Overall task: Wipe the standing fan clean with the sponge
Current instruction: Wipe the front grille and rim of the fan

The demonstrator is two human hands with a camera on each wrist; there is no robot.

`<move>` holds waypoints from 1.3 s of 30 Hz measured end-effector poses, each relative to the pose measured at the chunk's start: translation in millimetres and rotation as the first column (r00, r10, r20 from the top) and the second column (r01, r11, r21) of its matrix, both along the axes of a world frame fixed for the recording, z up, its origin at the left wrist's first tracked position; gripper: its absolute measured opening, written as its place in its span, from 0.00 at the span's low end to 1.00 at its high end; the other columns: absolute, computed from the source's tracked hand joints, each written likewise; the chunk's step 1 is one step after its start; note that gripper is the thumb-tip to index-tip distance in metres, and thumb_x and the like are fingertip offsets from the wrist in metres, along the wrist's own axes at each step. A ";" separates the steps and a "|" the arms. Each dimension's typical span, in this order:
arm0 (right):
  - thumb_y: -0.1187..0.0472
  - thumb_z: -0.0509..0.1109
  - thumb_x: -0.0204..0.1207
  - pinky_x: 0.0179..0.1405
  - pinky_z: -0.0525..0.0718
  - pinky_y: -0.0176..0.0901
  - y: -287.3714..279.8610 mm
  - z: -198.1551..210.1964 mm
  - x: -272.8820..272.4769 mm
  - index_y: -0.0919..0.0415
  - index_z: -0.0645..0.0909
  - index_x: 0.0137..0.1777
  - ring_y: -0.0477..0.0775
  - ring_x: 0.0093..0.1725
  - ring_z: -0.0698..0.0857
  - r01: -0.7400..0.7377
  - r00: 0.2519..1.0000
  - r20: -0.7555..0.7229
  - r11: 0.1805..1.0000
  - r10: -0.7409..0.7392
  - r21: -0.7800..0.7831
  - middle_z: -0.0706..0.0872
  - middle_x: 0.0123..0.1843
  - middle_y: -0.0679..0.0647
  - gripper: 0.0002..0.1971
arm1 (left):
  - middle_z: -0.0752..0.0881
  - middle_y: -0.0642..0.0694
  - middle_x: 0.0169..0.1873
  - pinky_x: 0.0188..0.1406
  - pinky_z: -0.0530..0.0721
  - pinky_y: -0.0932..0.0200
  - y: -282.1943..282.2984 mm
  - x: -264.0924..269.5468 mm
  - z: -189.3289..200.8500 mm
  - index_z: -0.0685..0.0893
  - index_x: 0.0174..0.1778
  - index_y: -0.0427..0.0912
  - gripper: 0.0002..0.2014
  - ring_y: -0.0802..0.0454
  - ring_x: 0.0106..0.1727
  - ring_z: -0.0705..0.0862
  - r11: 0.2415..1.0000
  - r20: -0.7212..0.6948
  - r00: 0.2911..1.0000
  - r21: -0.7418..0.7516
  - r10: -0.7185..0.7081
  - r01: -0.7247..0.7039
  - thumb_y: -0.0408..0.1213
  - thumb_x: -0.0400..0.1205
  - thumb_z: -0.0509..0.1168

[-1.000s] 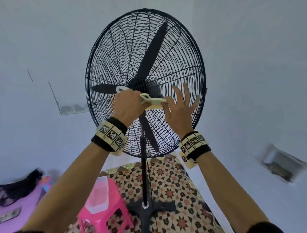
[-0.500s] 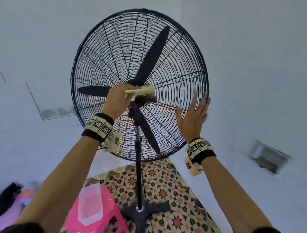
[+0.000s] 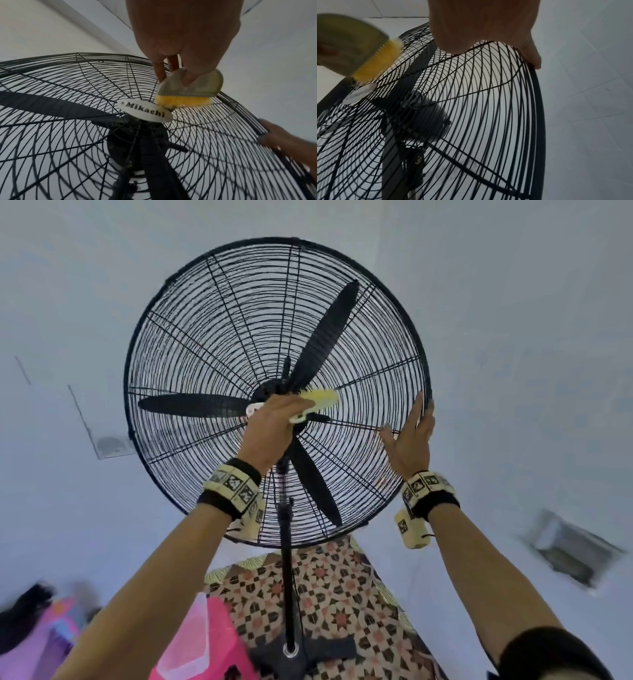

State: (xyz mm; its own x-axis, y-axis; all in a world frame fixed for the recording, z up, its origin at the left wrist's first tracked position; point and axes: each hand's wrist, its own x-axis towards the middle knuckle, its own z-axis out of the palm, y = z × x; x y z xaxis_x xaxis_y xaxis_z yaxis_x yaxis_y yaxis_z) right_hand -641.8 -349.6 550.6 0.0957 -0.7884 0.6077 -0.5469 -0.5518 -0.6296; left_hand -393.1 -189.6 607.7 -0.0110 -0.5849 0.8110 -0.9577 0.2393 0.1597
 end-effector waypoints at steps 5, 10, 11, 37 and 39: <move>0.46 0.63 0.88 0.77 0.62 0.80 -10.3 6.7 -3.3 0.59 0.36 0.91 0.74 0.89 0.43 -0.052 0.999 0.016 0.997 0.051 0.058 0.38 0.91 0.66 0.45 | 0.93 0.41 0.58 0.60 0.87 0.42 -6.1 -21.9 -20.0 0.91 0.66 0.42 0.30 0.38 0.57 0.90 0.993 0.171 0.981 0.057 0.097 -0.108 0.12 0.74 0.66; 0.48 0.64 0.87 0.75 0.67 0.82 -11.9 3.5 2.0 0.53 0.34 0.91 0.72 0.89 0.44 -0.009 0.999 0.037 0.997 0.006 0.076 0.38 0.92 0.64 0.45 | 0.90 0.36 0.59 0.51 0.88 0.44 -4.2 -28.2 4.4 0.86 0.74 0.49 0.24 0.39 0.51 0.89 0.970 0.082 0.974 0.104 0.210 -0.218 0.22 0.86 0.65; 0.48 0.63 0.87 0.75 0.69 0.83 -11.9 2.6 3.6 0.53 0.34 0.91 0.72 0.90 0.44 -0.003 0.999 0.037 0.998 0.001 0.068 0.39 0.92 0.64 0.45 | 0.90 0.34 0.60 0.52 0.89 0.43 -2.4 -28.2 4.5 0.86 0.74 0.47 0.23 0.38 0.51 0.90 0.973 0.057 0.976 0.082 0.212 -0.216 0.23 0.86 0.65; 0.22 0.72 0.68 0.66 0.75 0.44 -11.3 17.4 -11.6 0.62 0.62 0.80 0.61 0.69 0.81 -0.038 0.903 0.414 0.938 -0.116 0.345 0.79 0.71 0.59 0.54 | 0.88 0.39 0.44 0.51 0.88 0.47 -9.1 -39.7 6.8 0.84 0.77 0.49 0.19 0.44 0.40 0.85 0.949 0.133 0.974 0.235 0.183 -0.210 0.30 0.91 0.63; 0.23 0.71 0.69 0.61 0.75 0.43 -8.1 17.5 -13.3 0.63 0.60 0.81 0.62 0.66 0.83 -0.056 0.907 0.407 0.931 -0.103 0.360 0.81 0.67 0.58 0.53 | 0.85 0.40 0.41 0.47 0.85 0.50 -7.9 -37.8 13.1 0.81 0.80 0.47 0.19 0.43 0.40 0.84 0.945 0.178 0.965 0.229 0.194 -0.232 0.33 0.92 0.61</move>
